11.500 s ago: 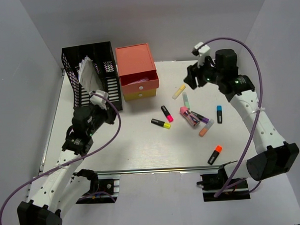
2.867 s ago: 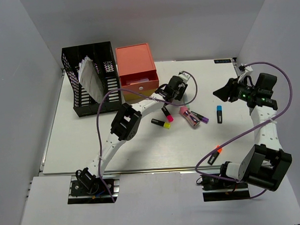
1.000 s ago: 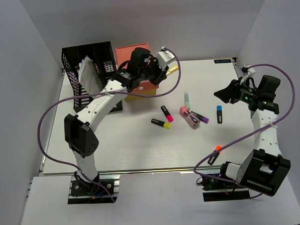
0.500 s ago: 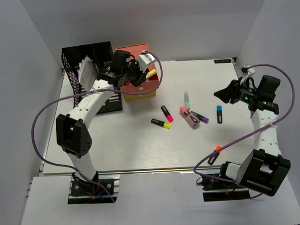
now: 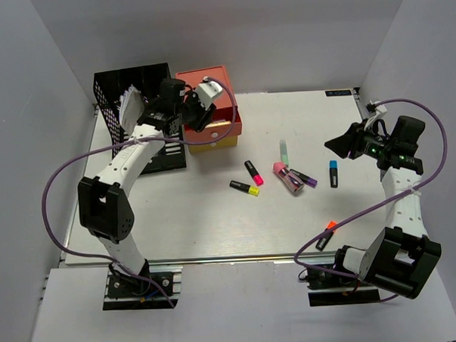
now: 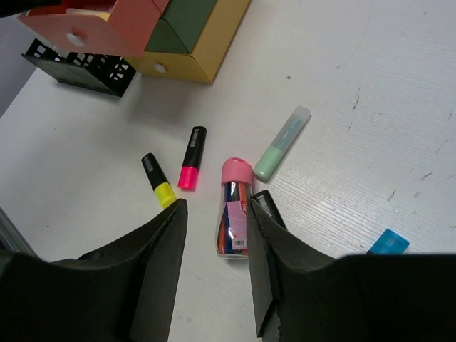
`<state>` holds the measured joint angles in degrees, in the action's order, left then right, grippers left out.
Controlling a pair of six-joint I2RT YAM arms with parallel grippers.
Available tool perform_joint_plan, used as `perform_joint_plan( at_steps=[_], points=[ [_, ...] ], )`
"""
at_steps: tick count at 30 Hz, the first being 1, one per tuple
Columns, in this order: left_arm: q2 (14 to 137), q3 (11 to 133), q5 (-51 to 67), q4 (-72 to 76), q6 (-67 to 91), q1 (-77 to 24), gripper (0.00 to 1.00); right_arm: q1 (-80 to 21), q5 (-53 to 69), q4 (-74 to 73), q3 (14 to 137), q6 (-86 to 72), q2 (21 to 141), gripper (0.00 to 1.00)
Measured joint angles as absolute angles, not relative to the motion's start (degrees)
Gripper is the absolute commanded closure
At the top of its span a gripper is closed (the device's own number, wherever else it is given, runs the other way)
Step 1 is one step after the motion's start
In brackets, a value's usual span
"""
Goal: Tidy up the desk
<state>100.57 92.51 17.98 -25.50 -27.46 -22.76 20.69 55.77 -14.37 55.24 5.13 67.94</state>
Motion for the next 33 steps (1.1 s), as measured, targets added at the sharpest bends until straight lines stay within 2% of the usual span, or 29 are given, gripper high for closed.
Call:
perform_joint_plan(
  at_steps=[3, 8, 10, 11, 14, 15, 17, 21, 23, 24, 25, 26, 27, 29, 31, 33],
  points=[
    [99.94, 92.2, 17.26, -24.84, -27.35, -22.46, 0.45, 20.69, 55.92, -14.37, 55.24, 5.28, 67.94, 0.54],
    [96.77, 91.2, 16.45, -22.0, -25.26, -22.46, 0.42, 20.43, 57.06, -14.68, 55.24, 7.79, 67.94, 0.43],
    [94.04, 89.8, 16.08, -19.57, -22.52, -22.46, 0.5, 19.75, 57.19, -15.46, 55.27, 9.63, 68.01, 0.44],
    [92.23, 88.42, 15.84, -17.61, -20.75, -22.46, 0.6, 19.16, 57.04, -15.94, 55.33, 10.46, 68.12, 0.46],
    [84.64, 81.65, 15.59, -11.97, -13.8, -22.46, 0.81, 15.51, 54.35, -17.54, 55.61, 13.69, 69.25, 0.61],
    [81.6, 78.91, 15.64, -10.72, -11.0, -22.46, 0.84, 13.8, 52.27, -18.09, 55.64, 15.27, 70.06, 0.68],
    [75.5, 73.38, 15.81, -8.64, -5.91, -22.44, 1.0, 9.56, 48.45, -18.65, 55.64, 17.19, 72.53, 0.72],
    [65.65, 63.0, 17.23, -5.89, 1.26, -22.31, 1.0, 2.85, 38.96, -19.44, 55.66, 18.74, 79.88, 0.74],
    [60.86, 54.92, 17.72, -3.75, 4.03, -22.24, 0.77, -0.23, 33.19, -19.59, 56.42, 18.74, 83.94, 0.65],
    [59.13, 51.16, 17.78, -2.46, 4.95, -22.24, 0.54, -1.3, 30.76, -19.64, 57.14, 18.57, 85.8, 0.63],
    [57.3, 46.92, 17.63, -1.54, 5.8, -22.24, 0.43, -2.5, 28.29, -19.79, 58.48, 18.41, 87.9, 0.55],
    [56.05, 43.33, 17.08, -1.23, 6.68, -22.24, 0.34, -3.66, 25.82, -20.12, 60.36, 18.17, 90.06, 0.53],
    [55.16, 40.53, 16.62, -1.41, 7.4, -22.22, 0.28, -4.71, 23.53, -20.38, 62.54, 17.96, 92.29, 0.51],
    [54.35, 38.26, 15.75, -2.87, 7.62, -22.22, 0.23, -6.66, 19.51, -20.25, 67.05, 17.23, 96.36, 0.46],
    [53.25, 38.17, 15.07, -2.85, 7.2, -22.22, 0.21, -8.49, 15.57, -19.57, 70.91, 16.4, 100.01, 0.35],
    [51.05, 38.2, 14.33, -2.74, 6.22, -22.22, 0.2, -10.04, 12.58, -19.46, 73.8, 15.25, 103.2, 0.33]
  ],
)
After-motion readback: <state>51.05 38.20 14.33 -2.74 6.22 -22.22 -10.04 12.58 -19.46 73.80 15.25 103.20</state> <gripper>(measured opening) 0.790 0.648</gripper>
